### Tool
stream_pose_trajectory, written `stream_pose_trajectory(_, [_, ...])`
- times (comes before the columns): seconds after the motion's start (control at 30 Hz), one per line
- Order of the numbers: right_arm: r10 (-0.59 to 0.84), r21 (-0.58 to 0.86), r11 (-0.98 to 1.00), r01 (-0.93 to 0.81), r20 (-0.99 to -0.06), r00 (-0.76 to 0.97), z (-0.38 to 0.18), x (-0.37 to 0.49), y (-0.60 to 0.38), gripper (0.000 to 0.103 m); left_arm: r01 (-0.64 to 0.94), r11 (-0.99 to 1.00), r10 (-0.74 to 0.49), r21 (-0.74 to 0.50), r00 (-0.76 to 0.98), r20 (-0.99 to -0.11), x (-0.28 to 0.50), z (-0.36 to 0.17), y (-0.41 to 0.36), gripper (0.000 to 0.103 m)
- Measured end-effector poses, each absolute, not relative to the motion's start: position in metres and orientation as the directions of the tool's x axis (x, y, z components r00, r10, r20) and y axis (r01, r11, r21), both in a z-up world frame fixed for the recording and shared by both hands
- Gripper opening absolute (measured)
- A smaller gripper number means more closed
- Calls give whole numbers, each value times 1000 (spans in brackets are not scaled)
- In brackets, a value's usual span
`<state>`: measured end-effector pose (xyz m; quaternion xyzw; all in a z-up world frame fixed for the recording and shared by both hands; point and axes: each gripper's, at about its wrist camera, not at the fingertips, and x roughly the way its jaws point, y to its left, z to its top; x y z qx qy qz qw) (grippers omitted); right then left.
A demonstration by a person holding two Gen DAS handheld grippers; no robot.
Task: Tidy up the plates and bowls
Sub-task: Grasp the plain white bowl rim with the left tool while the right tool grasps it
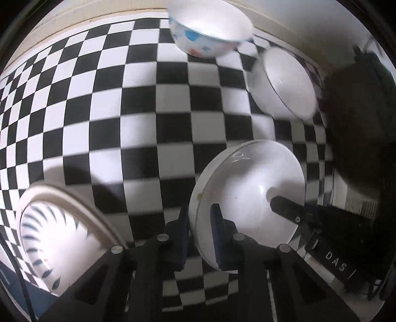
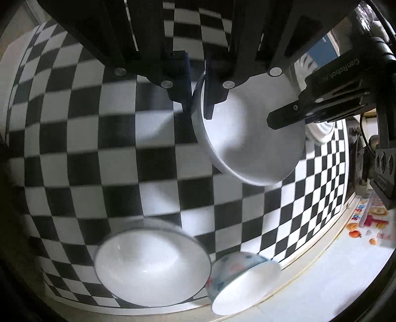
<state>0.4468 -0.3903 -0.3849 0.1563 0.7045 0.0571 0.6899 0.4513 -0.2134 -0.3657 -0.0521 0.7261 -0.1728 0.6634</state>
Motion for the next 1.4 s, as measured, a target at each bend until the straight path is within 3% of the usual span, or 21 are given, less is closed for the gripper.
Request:
stream_pose_trajectory(0.3, [300,297,947,126,-954,-11,-366,397,-389,10,207,925,-292,-319,-150,-945,410,-355,-214,15])
stream_pose_trajectory(0.57, [302,292,946,137,-952,-55,-386,376,-386,10,177,930,-286,-321,-199,-937,396,-378,-210,15])
stream_pose_trajectory(1.4, [288,266,949,170,-950,-122,-422,387,-385,10,157,940,-256,-303,-261,-931,392,-414,-234,15])
